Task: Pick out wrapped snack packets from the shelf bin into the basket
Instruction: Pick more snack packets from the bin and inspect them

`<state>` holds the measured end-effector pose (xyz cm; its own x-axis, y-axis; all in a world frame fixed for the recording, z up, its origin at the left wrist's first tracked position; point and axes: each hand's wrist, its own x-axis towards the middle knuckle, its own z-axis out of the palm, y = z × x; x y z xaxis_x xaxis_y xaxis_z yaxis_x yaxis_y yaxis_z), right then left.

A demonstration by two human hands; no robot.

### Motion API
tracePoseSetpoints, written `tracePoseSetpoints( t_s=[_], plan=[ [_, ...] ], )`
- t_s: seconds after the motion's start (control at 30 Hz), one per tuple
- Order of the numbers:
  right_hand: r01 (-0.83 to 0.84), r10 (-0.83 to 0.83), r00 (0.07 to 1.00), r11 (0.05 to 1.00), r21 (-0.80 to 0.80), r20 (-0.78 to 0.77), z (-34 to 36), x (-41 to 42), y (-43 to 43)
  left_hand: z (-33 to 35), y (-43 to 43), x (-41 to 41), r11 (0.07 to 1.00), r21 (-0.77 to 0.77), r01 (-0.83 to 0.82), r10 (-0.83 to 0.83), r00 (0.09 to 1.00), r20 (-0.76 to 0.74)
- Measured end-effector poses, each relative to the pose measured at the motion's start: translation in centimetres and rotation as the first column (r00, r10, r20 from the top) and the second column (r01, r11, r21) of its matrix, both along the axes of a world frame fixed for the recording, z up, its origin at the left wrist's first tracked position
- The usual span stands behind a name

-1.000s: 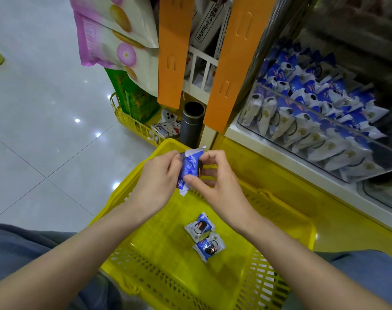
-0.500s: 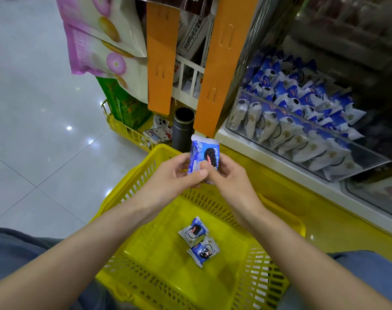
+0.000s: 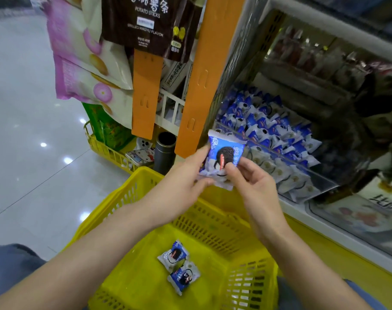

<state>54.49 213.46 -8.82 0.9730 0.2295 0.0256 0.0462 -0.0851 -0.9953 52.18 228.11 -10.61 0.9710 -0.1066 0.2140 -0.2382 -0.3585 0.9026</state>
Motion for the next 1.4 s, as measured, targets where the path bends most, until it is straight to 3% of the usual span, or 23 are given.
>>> tracePoseSetpoints(
  t_s=[0.17,0.27,0.4,0.5,0.63,0.77,0.9,0.97,1.13,1.2,1.4],
  plan=[
    [0.19,-0.165,0.934,0.98,-0.051,0.316,4.5,2.3,-2.5,3.4,-2.3,2.5,0.962,0.228,-0.154,0.081,0.95,0.301],
    [0.395,-0.266,0.841,0.897,-0.199,0.472,6.4,6.0,-4.5,4.5,-2.8,4.5,0.889,0.391,-0.238,0.03,0.883,0.469],
    [0.622,-0.383,0.749,0.689,-0.373,0.541,7.0,11.5,-6.4,3.6,-3.1,7.4,0.783,0.577,-0.231,-0.048,0.903,0.427],
    [0.69,-0.411,0.715,0.544,-0.478,0.565,7.2,14.8,-7.5,2.8,-3.1,8.4,0.724,0.652,-0.226,-0.093,0.905,0.416],
    [0.634,-0.336,0.767,0.266,-0.726,0.547,6.8,18.1,-9.1,2.6,-2.9,8.4,0.707,0.662,-0.248,-0.122,0.879,0.46],
    [0.589,-0.267,0.787,0.052,-0.807,0.557,5.7,19.6,-9.6,2.4,-2.7,8.5,0.714,0.647,-0.267,-0.132,0.856,0.499],
    [0.511,-0.256,0.838,0.055,-0.858,0.483,4.8,21.0,-9.3,2.0,-2.7,8.8,0.718,0.635,-0.285,-0.127,0.843,0.522],
    [0.556,-0.294,0.806,0.082,-0.827,0.513,4.4,21.9,-9.1,1.8,-2.8,8.9,0.711,0.631,-0.31,-0.122,0.829,0.545],
    [0.562,-0.402,0.808,0.305,-0.769,0.431,4.0,23.8,-8.4,1.6,-2.9,9.2,0.714,0.628,-0.31,-0.119,0.83,0.545],
    [0.548,-0.404,0.82,0.354,-0.758,0.405,3.8,24.4,-8.4,1.6,-2.9,9.2,0.72,0.624,-0.305,-0.112,0.835,0.538],
    [0.497,-0.382,0.85,0.355,-0.792,0.363,3.3,25.2,-9.2,1.9,-3.0,8.9,0.725,0.633,-0.27,-0.103,0.867,0.488]
  ],
)
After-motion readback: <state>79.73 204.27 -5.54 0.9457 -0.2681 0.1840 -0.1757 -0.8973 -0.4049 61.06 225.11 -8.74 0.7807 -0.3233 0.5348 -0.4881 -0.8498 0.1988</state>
